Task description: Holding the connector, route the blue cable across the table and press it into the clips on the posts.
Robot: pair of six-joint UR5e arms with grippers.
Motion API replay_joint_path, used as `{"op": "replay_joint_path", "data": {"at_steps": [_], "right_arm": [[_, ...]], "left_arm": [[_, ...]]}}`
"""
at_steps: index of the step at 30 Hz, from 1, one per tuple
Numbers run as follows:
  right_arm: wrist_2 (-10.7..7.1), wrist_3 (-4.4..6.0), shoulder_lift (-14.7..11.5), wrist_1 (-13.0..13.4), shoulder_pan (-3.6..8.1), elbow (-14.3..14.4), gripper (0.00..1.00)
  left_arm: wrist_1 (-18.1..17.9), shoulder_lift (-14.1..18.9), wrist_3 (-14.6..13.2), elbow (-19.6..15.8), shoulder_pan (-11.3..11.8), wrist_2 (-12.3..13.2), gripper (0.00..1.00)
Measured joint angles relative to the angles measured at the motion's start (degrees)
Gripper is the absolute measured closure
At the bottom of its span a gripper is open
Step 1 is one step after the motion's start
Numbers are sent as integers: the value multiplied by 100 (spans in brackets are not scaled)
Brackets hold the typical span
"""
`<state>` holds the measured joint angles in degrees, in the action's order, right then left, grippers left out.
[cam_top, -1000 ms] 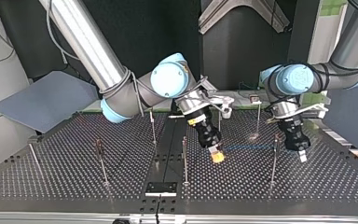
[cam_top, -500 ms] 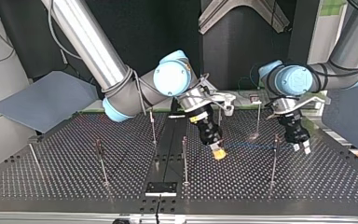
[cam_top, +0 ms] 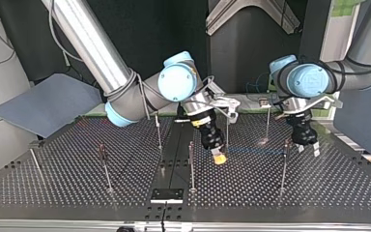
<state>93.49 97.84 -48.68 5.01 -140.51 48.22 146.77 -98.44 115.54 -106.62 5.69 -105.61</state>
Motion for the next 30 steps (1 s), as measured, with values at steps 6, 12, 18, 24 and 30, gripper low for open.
{"op": "replay_joint_path", "data": {"at_steps": [6, 12, 18, 24, 30], "right_arm": [[42, -7, 0, -33, 1, 0, 100], [50, -4, 1, -53, 1, 0, 100], [82, 2, 1, -92, 2, 0, 100], [106, 1, 1, -132, 2, 0, 100], [129, 1, 1, -152, 1, 1, 100]], "left_arm": [[369, 357, 17, -165, -85, 186, 0], [729, 717, 67, -485, -114, 217, 0], [1102, 1089, 35, -667, -169, 228, 0], [1381, 1351, -27, -718, -254, 230, 0], [1464, 1656, -115, -782, -350, 265, 0]]}}
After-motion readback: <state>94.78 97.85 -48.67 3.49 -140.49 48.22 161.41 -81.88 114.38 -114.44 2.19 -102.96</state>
